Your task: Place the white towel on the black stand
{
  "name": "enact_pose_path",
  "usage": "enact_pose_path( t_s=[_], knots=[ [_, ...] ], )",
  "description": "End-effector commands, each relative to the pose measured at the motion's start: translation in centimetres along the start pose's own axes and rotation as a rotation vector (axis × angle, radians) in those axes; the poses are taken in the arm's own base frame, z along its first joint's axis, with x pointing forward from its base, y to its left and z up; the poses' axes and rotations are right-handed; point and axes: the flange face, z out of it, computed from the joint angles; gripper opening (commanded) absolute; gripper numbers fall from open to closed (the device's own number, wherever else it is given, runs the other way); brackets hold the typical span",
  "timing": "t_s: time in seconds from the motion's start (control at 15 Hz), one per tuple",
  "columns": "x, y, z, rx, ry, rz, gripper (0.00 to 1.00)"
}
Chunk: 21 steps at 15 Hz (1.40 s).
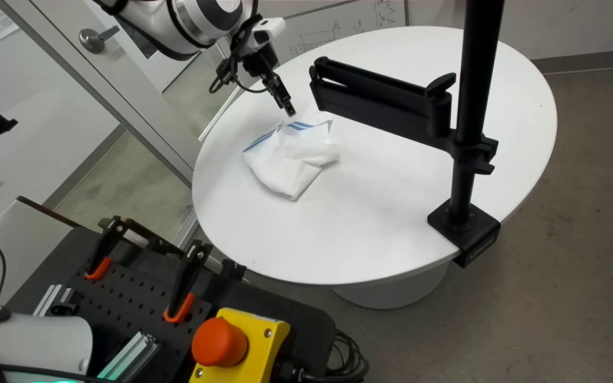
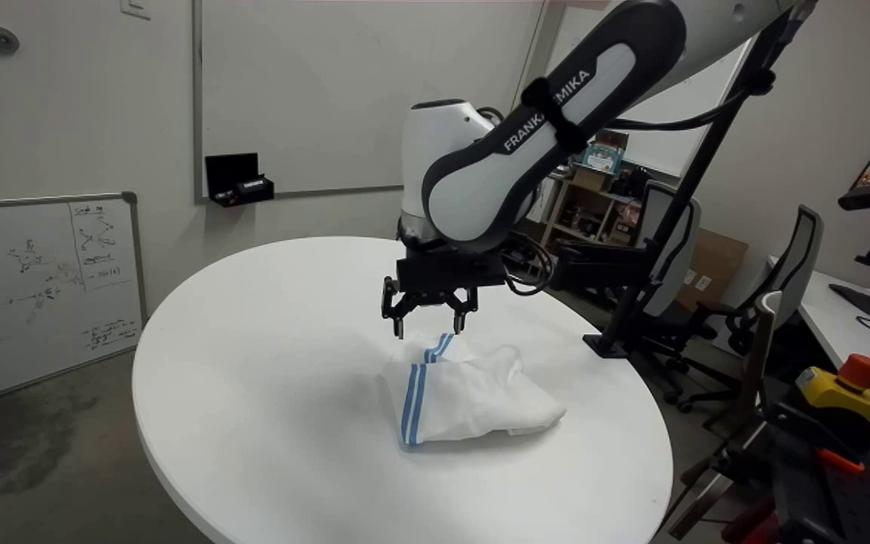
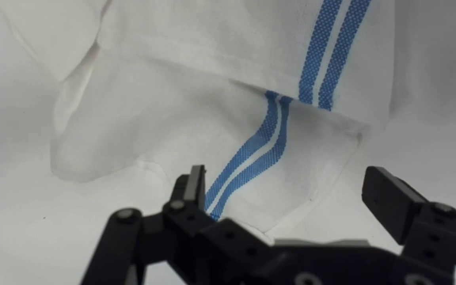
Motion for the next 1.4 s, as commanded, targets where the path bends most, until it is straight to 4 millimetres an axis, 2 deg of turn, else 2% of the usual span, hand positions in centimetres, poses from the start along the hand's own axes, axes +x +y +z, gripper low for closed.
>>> enact_pose_path(
  t_s=[0.0, 0.27, 0.33, 0.4, 0.53, 0.6, 0.87, 1.07, 1.13, 1.33],
  knots=[
    [0.0, -1.4, 1.9, -0.021, -0.037, 0.004, 1.0],
    [-0.4, -1.7, 3.6, -0.052, -0.061, 0.003, 1.0],
    [-0.5, -1.8, 3.9, -0.057, -0.065, 0.0, 0.96],
    [-0.5, -1.8, 4.2, -0.062, -0.07, -0.002, 0.74],
    [-0.6, -1.9, 4.6, -0.069, -0.077, -0.003, 0.69],
    [-0.6, -1.9, 4.8, -0.073, -0.08, -0.003, 0.64],
    [-0.4, -1.6, 5.0, -0.081, -0.088, 0.002, 0.33],
    [-0.3, -1.2, 4.5, -0.077, -0.088, 0.006, 0.08],
    [-0.3, -1.1, 4.2, -0.075, -0.087, 0.008, 0.02],
    [-0.5, -0.5, 3.0, -0.062, -0.1, 0.01, 0.0]
  ],
)
